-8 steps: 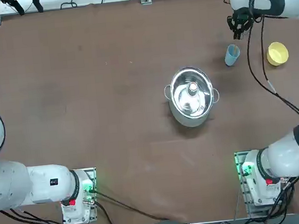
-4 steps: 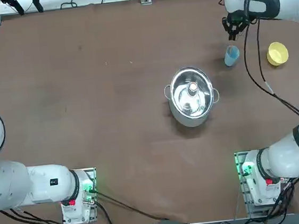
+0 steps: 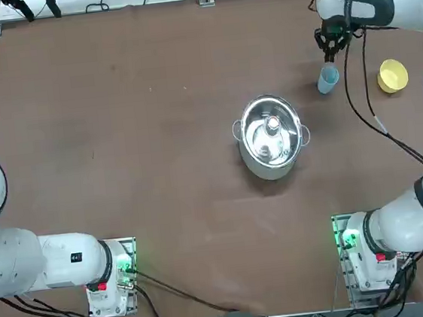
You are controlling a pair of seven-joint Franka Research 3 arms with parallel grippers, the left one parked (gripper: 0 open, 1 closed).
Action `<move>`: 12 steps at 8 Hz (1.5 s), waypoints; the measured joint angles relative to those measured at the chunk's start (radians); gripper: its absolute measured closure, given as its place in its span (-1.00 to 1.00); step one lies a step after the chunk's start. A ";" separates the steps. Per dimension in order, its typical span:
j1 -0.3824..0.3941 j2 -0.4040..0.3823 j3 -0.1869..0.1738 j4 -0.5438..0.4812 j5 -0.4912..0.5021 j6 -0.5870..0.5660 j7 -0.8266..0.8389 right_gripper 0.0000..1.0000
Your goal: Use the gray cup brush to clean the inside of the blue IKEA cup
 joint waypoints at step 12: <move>-0.042 0.046 -0.004 0.087 -0.004 -0.024 0.038 0.93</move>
